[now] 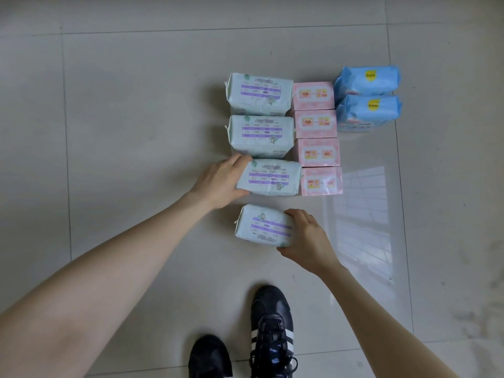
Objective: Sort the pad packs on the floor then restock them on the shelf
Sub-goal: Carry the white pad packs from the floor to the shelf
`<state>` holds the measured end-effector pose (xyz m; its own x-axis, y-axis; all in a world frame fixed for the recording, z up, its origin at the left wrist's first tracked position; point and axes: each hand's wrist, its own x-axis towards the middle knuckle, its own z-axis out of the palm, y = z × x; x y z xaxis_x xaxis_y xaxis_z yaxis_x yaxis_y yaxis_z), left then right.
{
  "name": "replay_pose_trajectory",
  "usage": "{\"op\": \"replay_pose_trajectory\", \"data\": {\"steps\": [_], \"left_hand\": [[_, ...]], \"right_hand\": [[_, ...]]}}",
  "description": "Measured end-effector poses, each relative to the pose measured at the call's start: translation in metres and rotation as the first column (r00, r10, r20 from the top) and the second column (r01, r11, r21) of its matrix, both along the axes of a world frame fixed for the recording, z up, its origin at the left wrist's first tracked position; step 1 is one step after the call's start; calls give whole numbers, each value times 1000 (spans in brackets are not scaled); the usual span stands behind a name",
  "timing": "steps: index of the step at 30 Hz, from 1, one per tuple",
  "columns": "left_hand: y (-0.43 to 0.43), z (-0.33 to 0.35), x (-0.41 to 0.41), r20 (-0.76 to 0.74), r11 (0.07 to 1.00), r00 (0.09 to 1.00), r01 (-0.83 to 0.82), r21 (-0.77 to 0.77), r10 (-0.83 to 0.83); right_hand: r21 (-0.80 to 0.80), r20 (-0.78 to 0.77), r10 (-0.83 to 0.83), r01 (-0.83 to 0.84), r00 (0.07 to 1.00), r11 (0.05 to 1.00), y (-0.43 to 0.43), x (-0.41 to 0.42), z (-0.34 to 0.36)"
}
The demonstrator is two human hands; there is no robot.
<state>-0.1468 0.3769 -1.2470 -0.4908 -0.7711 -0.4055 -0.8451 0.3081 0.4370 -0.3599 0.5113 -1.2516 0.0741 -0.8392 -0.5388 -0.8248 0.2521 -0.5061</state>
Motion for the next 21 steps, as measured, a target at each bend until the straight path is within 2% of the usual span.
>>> {"op": "replay_pose_trajectory", "data": {"steps": [7,12,21], "left_hand": [[14,9,10,-54,992,991,-120,46,123],[24,27,23,-7,983,983,-181,26,181],[35,98,48,0,957,957,-288,33,289]], "right_hand": [[66,53,-108,104,993,992,3,-5,20],[111,86,-175,165,981,980,12,-5,45],[182,130,-286,261,949,948,11,0,124]]}}
